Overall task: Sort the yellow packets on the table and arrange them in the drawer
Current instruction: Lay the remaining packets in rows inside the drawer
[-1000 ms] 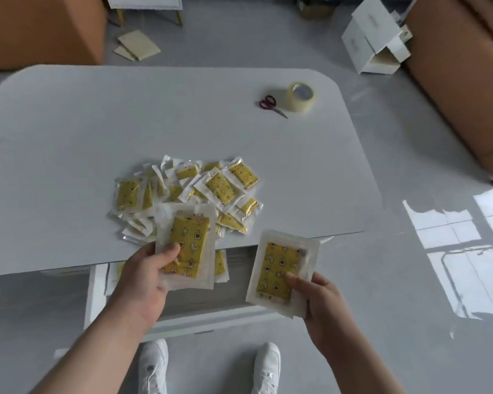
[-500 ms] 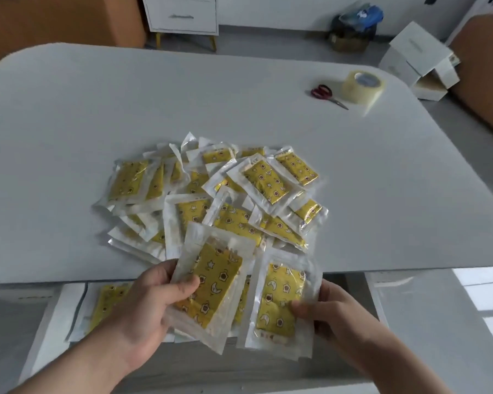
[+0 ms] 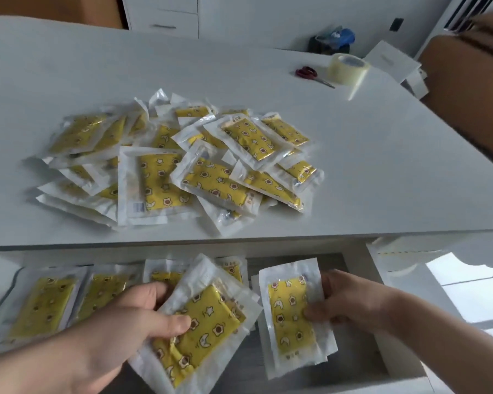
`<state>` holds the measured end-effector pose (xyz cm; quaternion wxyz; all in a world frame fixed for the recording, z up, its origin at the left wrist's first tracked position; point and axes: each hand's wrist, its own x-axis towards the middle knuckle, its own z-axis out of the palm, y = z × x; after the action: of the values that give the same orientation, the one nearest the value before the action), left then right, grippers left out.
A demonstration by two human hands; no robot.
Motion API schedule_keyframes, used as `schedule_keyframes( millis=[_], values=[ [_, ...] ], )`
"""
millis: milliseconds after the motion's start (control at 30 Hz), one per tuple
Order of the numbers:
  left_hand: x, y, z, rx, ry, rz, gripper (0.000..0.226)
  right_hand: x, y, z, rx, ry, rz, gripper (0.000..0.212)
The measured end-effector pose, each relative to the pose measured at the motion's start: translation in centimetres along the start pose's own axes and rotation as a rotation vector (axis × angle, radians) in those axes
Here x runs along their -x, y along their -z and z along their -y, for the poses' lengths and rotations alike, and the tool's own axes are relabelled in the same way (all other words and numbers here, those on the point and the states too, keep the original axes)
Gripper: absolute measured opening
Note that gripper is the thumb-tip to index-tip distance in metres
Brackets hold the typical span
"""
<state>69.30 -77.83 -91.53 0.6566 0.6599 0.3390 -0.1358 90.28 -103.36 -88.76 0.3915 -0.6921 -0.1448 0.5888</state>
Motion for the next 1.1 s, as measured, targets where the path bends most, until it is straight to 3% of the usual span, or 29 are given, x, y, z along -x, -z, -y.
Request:
schedule_keyframes(
  millis=[100,167,333,533,800,967,1100],
  values=[
    [-0.3,-2.2,-1.7,0.051,-0.026,-0.029,0.033,0.0,1.9,-0.7,-0.059,-0.028,-0.076,0.035],
    [-0.7,-3.7,-2.5,0.074,0.034,-0.043,0.018,0.0,2.7,-0.9,-0.075,-0.011,-0.138,0.032],
    [-1.3,-7.1,-4.6,0.035,0.090,-0.167,0.039,-0.4,3.2,-0.9,0.004,-0.007,-0.176,0.028],
    [-1.7,-9.8,-5.6,-0.015,0.098,-0.227,0.016,-0.1,3.7,-1.1,0.095,-0.068,-0.261,0.022],
    [-5.7,-11.2,-4.8,-0.129,0.064,-0.266,0.048,-1.4,4.0,-1.7,0.294,-0.174,-0.433,0.028],
    [-6.9,-13.2,-4.7,-0.233,0.034,-0.324,0.033,-2.0,3.6,-2.3,0.369,-0.263,-0.476,0.024],
    [-6.8,-14.3,-5.2,-0.367,0.054,-0.374,0.041,-2.4,3.3,-2.5,0.365,-0.299,-0.511,0.027]
  ],
)
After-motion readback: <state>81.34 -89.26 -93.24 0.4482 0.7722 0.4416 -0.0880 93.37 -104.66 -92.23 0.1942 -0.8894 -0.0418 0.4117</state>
